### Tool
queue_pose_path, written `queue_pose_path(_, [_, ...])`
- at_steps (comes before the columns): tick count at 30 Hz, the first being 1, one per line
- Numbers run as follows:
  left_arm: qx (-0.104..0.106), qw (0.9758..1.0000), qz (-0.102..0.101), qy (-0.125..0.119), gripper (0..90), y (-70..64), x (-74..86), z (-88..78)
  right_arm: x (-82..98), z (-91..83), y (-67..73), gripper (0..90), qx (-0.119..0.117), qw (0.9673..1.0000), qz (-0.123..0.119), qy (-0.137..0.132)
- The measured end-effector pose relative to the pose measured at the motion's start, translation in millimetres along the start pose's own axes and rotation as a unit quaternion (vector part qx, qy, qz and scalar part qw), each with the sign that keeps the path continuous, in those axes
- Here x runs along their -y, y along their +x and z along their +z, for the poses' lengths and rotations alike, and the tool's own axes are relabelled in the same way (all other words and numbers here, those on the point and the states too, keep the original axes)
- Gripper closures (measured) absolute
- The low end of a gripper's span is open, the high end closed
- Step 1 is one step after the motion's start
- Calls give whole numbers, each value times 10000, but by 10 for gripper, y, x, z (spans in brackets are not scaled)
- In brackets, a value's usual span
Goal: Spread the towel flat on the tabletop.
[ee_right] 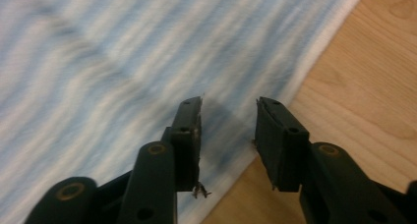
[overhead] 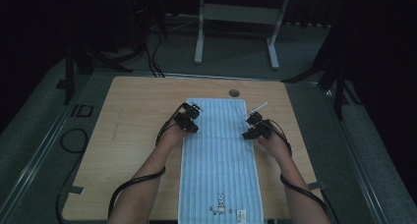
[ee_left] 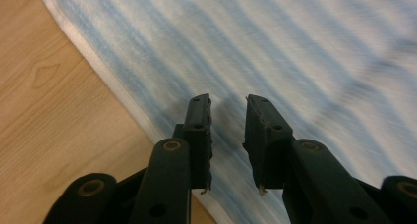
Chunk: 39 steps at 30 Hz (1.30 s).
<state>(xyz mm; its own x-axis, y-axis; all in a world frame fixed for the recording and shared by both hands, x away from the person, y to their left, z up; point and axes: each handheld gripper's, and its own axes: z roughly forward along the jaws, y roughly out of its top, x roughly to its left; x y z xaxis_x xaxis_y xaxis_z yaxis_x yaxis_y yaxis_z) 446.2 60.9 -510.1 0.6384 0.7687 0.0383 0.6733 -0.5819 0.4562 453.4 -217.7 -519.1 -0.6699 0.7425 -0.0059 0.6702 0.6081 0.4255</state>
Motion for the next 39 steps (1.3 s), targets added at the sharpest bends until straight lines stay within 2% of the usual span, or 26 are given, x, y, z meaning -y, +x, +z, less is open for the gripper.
queue_pose_path(3, [314, 9994, 57, -165, 682, -66, 110, -148, 88, -101, 79, 604, -49, 9999, -58, -119])
queue_pose_path(5, [392, 9989, 170, -209, 642, -135, 204, -210, 175, -157, 137, 604, -68, 9999, -87, -118])
queue_pose_path(9, [661, 9973, 244, -225, 627, -273, 410, -250, 375, -263, 261, 574, -183, 9996, -78, -209])
queue_pose_path(13, [889, 9952, 385, -156, 616, -421, 605, -232, 565, -348, 404, 563, -245, 9989, -229, -319])
queue_pose_path(17, [918, 9945, 494, -13, 597, -508, 723, -175, 702, -349, 542, 565, -169, 9985, -376, -350])
queue_pose_path(18, [900, 9946, 513, -67, 590, -516, 743, -173, 737, -331, 574, 565, -181, 9985, -419, -308])
queue_pose_path(20, [941, 9945, 447, -73, 587, -510, 759, -181, 811, -282, 626, 560, -131, 9984, -504, -226])
queue_pose_path(21, [952, 9944, 451, -65, 587, -508, 766, -186, 852, -282, 644, 562, -112, 9982, -491, -320])
queue_pose_path(26, [993, 9939, 464, -108, 588, -529, 827, -211, 984, -330, 676, 560, -141, 9981, -427, -424])
queue_pose_path(30, [1071, 9931, 460, -92, 587, -557, 871, -237, 1034, -358, 675, 550, -238, 9982, -386, -392])
queue_pose_path(32, [992, 9940, 447, -77, 558, -554, 873, -255, 1023, -382, 662, 535, -298, 9982, -397, -331])
queue_pose_path(33, [904, 9952, 360, -95, 515, -539, 871, -266, 1010, -401, 650, 531, -260, 9982, -416, -352])
queue_pose_path(35, [822, 9963, 228, -130, 491, -457, 858, -288, 967, -453, 595, 530, -254, 9981, -347, -446])
queue_pose_path(39, [710, 9969, -76, -331, 461, -223, 815, -335, 819, -531, 405, 543, -140, 9981, -190, -571])
